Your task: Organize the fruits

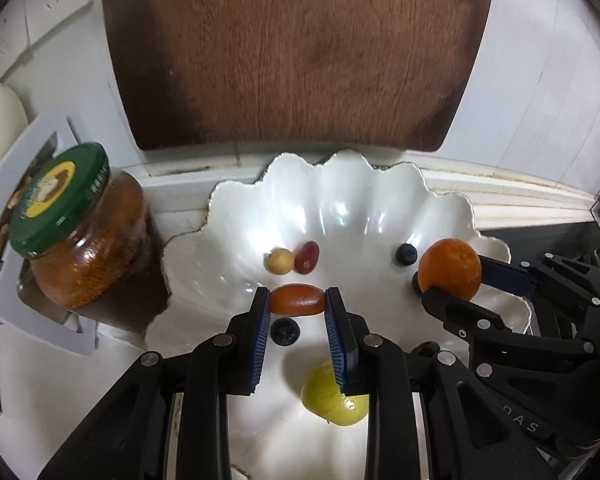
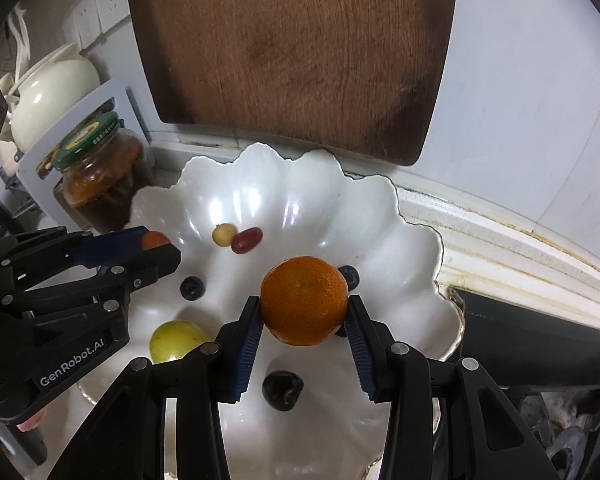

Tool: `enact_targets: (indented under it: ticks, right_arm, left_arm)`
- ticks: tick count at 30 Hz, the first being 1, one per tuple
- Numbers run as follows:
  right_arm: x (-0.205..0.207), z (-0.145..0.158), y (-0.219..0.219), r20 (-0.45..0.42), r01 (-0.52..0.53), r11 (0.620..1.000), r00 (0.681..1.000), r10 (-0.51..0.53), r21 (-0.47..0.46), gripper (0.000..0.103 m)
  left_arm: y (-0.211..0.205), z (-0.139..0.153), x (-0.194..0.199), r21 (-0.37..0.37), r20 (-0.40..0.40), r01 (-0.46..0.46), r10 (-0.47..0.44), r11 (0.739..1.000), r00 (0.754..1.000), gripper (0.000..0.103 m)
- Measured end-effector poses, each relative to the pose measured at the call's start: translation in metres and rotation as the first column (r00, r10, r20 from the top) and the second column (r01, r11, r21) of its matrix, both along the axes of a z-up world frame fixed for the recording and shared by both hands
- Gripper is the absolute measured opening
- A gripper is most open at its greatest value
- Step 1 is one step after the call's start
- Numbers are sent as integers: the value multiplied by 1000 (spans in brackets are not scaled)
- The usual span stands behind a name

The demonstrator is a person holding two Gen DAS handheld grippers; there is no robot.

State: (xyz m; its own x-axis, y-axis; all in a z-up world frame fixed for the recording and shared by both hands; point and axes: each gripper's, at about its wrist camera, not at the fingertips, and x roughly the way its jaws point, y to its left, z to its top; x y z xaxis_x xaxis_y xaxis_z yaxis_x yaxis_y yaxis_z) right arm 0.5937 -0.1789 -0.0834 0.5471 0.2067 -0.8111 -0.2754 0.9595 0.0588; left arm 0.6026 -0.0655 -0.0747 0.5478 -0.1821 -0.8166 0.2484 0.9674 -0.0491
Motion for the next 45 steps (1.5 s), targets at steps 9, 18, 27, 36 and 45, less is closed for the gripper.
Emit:
enact_targets:
  ticks: [9, 18, 27, 36, 45]
  right_arm:
    - [-4, 1, -6, 32, 48, 999, 998, -47, -23, 58]
    - [-53, 28, -15, 157, 120, 992, 981, -114, -33, 58]
    - [-122, 63, -32, 280, 184, 982, 942, -186, 35, 73]
    - [-194, 93, -43, 380, 182, 981, 904, -195, 69, 84]
    - [-265, 118, -58, 463, 202, 977, 860, -213, 73, 84]
  left_arm:
    - [8, 9, -13, 32, 43, -50, 49, 998, 998, 57]
    - [19, 43, -60, 87, 203, -117, 98, 989, 974, 72]
    - [23, 81, -131, 67, 352, -139, 107, 988, 930, 86]
    - [25, 109, -206, 23, 441, -156, 130, 988, 888, 96]
    - [19, 126, -281, 16, 518, -171, 138, 985, 844, 101]
